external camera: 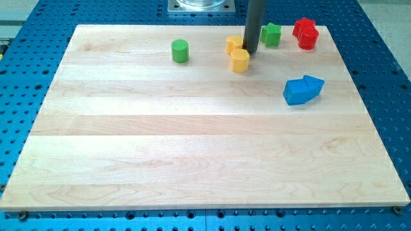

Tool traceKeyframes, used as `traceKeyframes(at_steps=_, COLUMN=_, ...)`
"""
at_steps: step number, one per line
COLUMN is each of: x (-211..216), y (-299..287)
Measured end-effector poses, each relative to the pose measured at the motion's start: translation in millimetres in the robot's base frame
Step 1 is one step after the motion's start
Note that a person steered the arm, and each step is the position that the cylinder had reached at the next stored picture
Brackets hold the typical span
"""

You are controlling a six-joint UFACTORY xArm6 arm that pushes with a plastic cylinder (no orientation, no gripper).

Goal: Push the heart to the bottom side

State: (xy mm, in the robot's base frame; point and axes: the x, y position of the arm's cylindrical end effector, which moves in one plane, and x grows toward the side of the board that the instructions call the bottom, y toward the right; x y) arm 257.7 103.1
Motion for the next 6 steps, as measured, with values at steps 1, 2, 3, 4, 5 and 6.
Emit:
traceKeyframes(at_steps=1, x=-39.6, y=-1.9)
traceKeyframes(at_steps=2, x=-43.2, y=-6.1)
traceKeyframes(at_steps=3, x=-32.5, y=-27.5)
traceKeyframes(at_steps=4, x=13.2, y=-28.3)
traceKeyframes(at_steps=5, x=61.2, y=-28.3)
traceKeyframes(at_steps=6, x=69.9, y=-28.1)
